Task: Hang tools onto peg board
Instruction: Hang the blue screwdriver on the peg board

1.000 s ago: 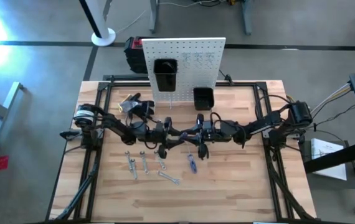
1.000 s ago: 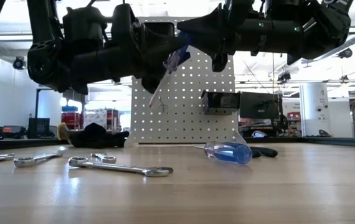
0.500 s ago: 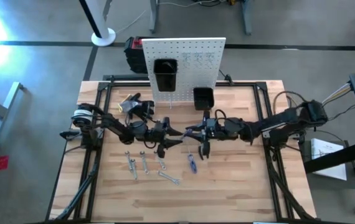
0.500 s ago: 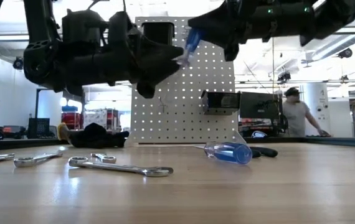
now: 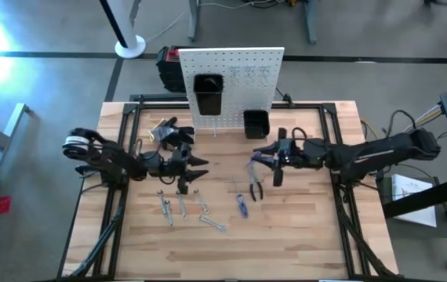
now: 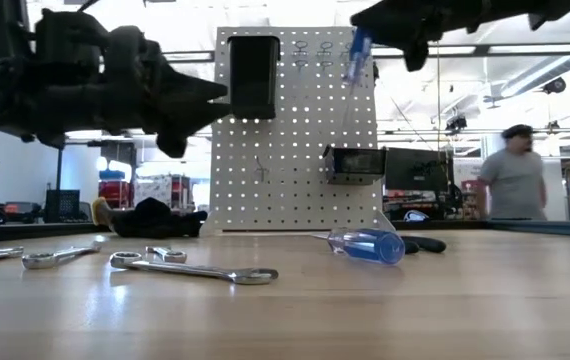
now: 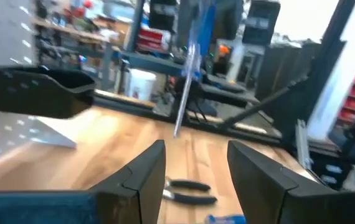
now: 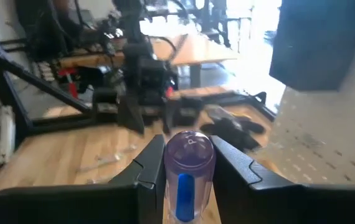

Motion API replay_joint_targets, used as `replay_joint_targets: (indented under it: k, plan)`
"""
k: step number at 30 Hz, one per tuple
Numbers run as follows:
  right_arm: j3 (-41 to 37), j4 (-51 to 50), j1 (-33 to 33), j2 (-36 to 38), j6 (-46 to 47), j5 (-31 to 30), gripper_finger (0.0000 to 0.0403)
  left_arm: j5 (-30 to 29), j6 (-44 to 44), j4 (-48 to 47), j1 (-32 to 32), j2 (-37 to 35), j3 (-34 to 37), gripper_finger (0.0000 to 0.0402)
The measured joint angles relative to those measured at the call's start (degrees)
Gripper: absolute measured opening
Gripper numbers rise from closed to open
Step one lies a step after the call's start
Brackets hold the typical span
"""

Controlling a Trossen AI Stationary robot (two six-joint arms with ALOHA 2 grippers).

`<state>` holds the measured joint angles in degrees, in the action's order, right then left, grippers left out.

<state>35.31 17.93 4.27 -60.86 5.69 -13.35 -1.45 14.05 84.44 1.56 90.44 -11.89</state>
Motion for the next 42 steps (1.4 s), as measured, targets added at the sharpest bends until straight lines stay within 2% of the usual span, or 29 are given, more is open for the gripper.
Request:
replay_joint_targets:
  k: [9, 12, 23, 32, 42]
  plan:
    - [0.00, -2.90, -1.00, 5.00, 0.29, -1.83, 0.0078, -1.39, 1.90, -3.29, 0.04, -4.32, 2.28, 0.0162]
    - [2.16, -7.53, -1.84, 5.71, 0.37, -1.84, 0.0078, -2.32, 2.69, -3.54, 0.04, -4.21, 2.20, 0.0162]
    - [21.21, -30.00, -6.45, 2.59, -6.01, -1.83, 0.0078, -2.54, 5.01, -5.37, 0.13, -4.62, 1.79, 0.0162]
    - [34.67, -33.34, -13.34, -1.43, -14.36, -1.79, 0.0078, -2.41, 8.12, -9.31, 0.13, -4.67, 1.81, 0.0162]
    - [56.05, -44.47, -23.97, -9.24, -20.77, -1.05, 0.0078, -2.37, 9.45, -9.24, 0.09, -4.67, 1.39, 0.0162]
